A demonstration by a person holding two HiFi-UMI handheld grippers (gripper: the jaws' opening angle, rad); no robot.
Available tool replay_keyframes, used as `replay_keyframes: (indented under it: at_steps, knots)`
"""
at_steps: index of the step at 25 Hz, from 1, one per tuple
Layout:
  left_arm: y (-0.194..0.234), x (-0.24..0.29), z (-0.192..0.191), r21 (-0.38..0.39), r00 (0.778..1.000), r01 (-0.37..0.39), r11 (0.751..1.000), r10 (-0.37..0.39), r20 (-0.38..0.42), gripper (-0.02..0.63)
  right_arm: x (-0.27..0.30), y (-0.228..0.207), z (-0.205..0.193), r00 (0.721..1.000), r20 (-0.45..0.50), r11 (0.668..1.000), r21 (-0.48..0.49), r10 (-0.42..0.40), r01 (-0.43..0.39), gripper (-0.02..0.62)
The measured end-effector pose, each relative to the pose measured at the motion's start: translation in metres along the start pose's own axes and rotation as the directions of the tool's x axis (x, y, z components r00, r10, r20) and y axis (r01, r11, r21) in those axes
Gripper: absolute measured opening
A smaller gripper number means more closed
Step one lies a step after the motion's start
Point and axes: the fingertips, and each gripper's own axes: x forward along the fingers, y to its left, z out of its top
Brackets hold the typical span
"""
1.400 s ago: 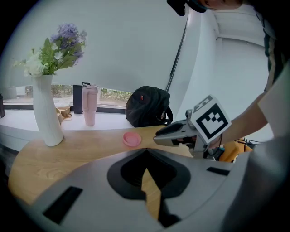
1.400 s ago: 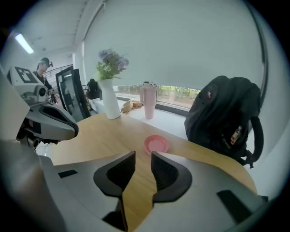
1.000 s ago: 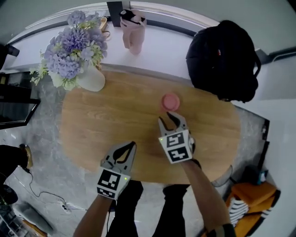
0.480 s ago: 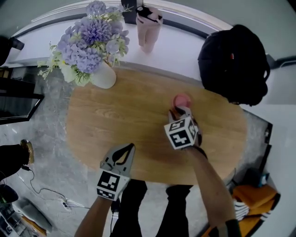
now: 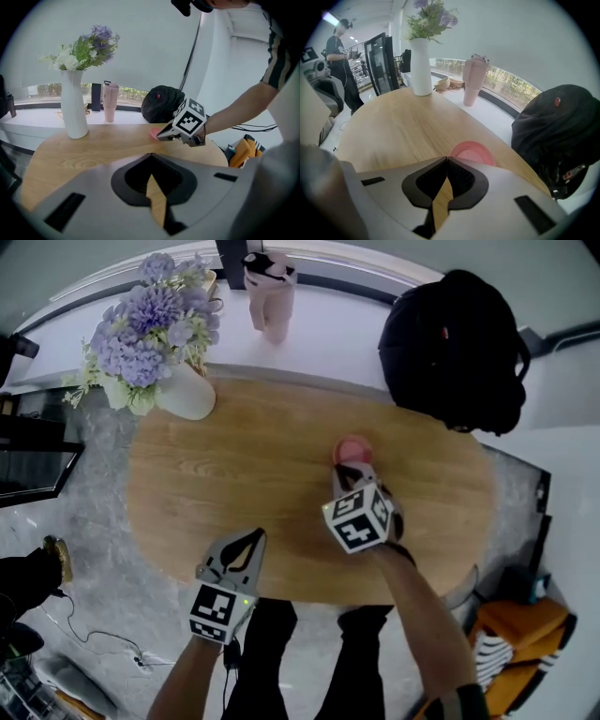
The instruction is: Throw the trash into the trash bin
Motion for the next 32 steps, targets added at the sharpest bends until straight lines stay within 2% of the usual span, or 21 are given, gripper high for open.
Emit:
replay_keyframes:
  at_steps: [8, 17, 21, 24, 32]
  knots:
    - [-0.054, 0.018, 0.012, 0.057, 0.998, 0.056, 0.997, -0.056, -0.01, -0.002, -0.058, -0.013, -0.038, 0.999, 0.052, 0.998, 0.058, -0.003, 0.0, 0.003]
    - [-0.121, 0.049, 0.023, 0.122, 0.991, 0.132, 0.984, -0.129, -0.033, -0.002, -0.126, -0.031, -0.125, 0.997, 0.064, 0.985, 0.168, -0.05, 0.039, 0.003]
    - [-0.173, 0.067, 0.029, 0.159, 0.984, 0.177, 0.971, -0.172, -0.047, -0.002, -0.158, -0.038, -0.173, 0.996, 0.063, 0.982, 0.183, -0.067, 0.054, 0.003]
    - [-0.209, 0.081, 0.031, 0.185, 0.976, 0.217, 0.958, -0.208, -0.065, -0.003, -0.178, -0.041, -0.207, 0.996, 0.056, 0.971, 0.233, -0.073, 0.058, 0.002]
    - [-0.303, 0.114, 0.031, 0.247, 0.949, 0.312, 0.917, -0.29, -0.119, -0.002, -0.237, -0.055, -0.307, 0.992, 0.043, 0.917, 0.389, -0.116, 0.09, 0.003]
